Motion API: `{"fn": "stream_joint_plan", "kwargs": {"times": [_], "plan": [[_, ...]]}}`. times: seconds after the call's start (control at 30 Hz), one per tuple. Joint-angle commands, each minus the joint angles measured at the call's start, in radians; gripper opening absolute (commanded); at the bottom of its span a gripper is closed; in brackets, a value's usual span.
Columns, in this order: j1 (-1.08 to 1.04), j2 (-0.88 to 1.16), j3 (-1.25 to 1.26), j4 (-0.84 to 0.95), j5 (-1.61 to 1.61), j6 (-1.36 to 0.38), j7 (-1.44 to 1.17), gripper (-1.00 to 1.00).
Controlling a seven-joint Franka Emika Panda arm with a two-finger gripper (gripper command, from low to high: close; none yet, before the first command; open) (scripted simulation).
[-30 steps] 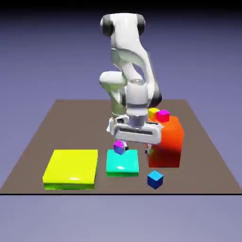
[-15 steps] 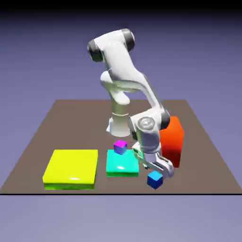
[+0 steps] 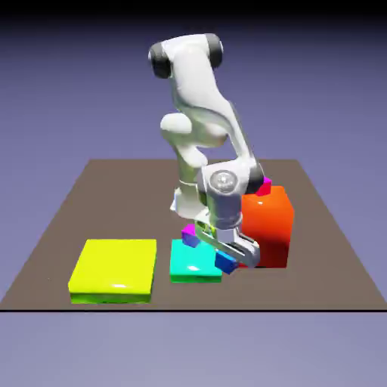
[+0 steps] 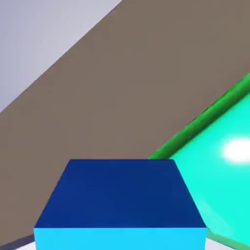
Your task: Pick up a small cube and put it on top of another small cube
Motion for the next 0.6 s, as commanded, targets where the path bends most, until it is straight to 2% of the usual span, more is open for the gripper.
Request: {"fn": "stream_joint_plan", "kwargs": {"times": [0.0, 0.47, 0.57], "plan": [[0.015, -0.036, -0.027, -0.023, 0.009, -0.014, -0.033, -1.0], [0.217, -0.544, -0.406, -0.348, 0.168, -0.199, -0.517, -1.0], [0.224, -0.526, -0.412, -0.369, 0.178, -0.16, -0.531, -1.0]]}}
